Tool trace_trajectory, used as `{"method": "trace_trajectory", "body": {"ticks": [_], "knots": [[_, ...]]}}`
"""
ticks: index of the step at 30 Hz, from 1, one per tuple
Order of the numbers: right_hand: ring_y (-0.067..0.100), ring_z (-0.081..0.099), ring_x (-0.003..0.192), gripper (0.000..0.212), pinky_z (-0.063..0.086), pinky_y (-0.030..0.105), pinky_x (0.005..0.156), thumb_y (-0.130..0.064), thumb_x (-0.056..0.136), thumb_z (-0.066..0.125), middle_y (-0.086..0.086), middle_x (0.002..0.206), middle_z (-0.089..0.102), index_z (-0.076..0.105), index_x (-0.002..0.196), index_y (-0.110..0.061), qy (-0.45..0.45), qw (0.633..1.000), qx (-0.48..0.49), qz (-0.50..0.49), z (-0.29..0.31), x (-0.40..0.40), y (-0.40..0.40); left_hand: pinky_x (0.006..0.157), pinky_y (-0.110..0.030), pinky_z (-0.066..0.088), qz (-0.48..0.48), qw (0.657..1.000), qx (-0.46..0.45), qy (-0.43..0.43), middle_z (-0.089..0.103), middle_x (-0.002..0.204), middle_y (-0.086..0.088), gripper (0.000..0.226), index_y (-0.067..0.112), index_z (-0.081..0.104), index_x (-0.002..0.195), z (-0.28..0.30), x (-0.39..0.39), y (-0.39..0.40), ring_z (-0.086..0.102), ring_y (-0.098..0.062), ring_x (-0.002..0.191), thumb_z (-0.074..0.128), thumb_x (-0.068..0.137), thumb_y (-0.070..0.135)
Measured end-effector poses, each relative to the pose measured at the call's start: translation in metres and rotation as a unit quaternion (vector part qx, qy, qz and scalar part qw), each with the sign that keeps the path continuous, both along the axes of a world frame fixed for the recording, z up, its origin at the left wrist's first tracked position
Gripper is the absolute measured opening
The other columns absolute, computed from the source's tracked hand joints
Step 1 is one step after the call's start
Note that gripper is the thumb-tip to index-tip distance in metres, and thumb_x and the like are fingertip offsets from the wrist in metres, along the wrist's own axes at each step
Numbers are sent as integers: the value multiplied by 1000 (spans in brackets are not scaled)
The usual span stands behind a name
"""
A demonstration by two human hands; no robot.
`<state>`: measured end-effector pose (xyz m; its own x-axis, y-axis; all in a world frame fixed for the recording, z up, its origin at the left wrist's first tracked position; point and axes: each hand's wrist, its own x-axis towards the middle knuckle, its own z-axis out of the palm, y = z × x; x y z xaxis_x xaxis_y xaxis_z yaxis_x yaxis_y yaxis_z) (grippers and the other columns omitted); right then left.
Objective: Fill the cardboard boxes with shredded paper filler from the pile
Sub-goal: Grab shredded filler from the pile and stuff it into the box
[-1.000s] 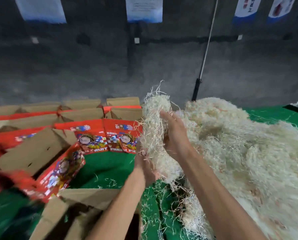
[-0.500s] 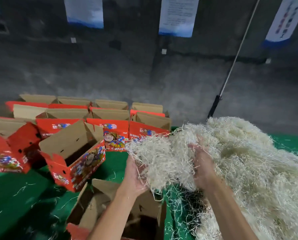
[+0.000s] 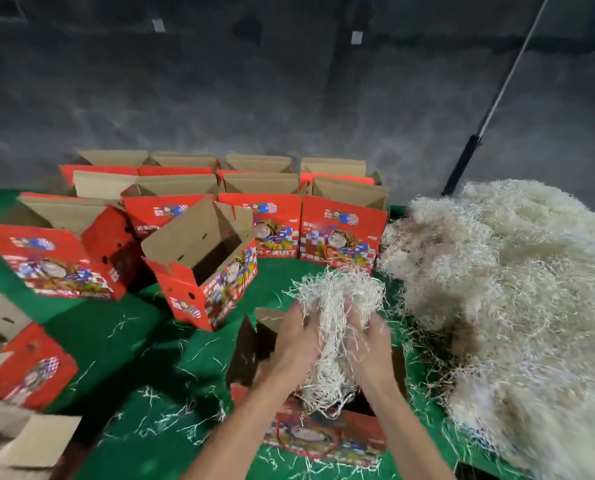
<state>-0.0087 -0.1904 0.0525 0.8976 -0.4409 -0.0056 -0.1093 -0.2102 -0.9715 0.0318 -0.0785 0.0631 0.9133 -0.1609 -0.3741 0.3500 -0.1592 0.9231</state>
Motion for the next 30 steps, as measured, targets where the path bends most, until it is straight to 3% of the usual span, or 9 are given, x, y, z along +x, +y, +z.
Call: {"method": "trace_trajectory", "body": {"ticks": [1,6,9,12,16,20,23,27,30], "knots": [[21,52,52,49,55,21,59,-44,100,50,7,70,49,50,106,5,-13,999,-31,-41,-5,-3,6,100,-36,49,15,1000,20,-13,43,150,-7,66,28,19,157,-3,-5,6,59,-19,119,41,101,53],[2,22,142,81,15,30,120,-78,90,16,-15,150,26,26,153,-28,-17,999,3,-50,-20,-11,49,102,-38,44,25,994,64,-83,54,133,2,107,18,45,135,-5,-34,17,56,-15,116,34,66,99],[3,62,99,50,48,32,91,-62,101,30,-16,109,67,64,115,-27,-41,998,39,-15,-20,-8,52,83,-30,51,21,995,63,-75,56,104,7,91,24,52,104,-7,-34,24,54,-4,88,42,58,102],[15,30,45,50,29,30,44,-50,102,43,-10,49,43,52,65,-18,-79,994,2,-74,-10,-7,15,93,-34,39,121,991,-50,-20,50,122,7,88,22,47,122,-4,0,52,52,-10,103,59,65,88],[14,37,47,63,38,26,43,-66,87,50,2,67,66,64,89,-5,-112,977,118,-135,5,-12,-14,114,-47,24,222,959,-173,32,34,156,3,97,28,27,154,1,36,80,35,-23,141,55,77,79],[11,62,99,66,45,33,99,-63,97,40,1,113,67,60,125,-7,-59,997,40,14,11,-4,39,117,-50,20,-9,990,-133,56,24,161,5,98,37,19,155,-2,-7,26,26,-24,146,43,75,88],[10,36,48,47,33,25,49,-40,105,40,-8,54,47,50,69,-12,-112,990,-81,-22,18,-6,29,107,-42,33,74,996,-32,-42,50,142,2,115,22,29,151,-1,-8,40,49,-16,127,53,64,92],[6,25,43,50,23,23,43,-45,102,42,-11,46,35,46,65,-11,-136,980,-24,-144,15,-22,-20,110,-43,34,208,974,-85,-15,47,143,-6,106,12,31,149,-2,28,84,48,-25,129,58,73,82],[10,42,52,31,38,27,49,-32,101,52,-10,59,50,64,78,-16,-122,990,11,-66,15,-14,17,113,-41,29,83,994,-67,-30,38,155,0,109,30,34,151,7,14,53,41,-23,137,38,66,98]]}}
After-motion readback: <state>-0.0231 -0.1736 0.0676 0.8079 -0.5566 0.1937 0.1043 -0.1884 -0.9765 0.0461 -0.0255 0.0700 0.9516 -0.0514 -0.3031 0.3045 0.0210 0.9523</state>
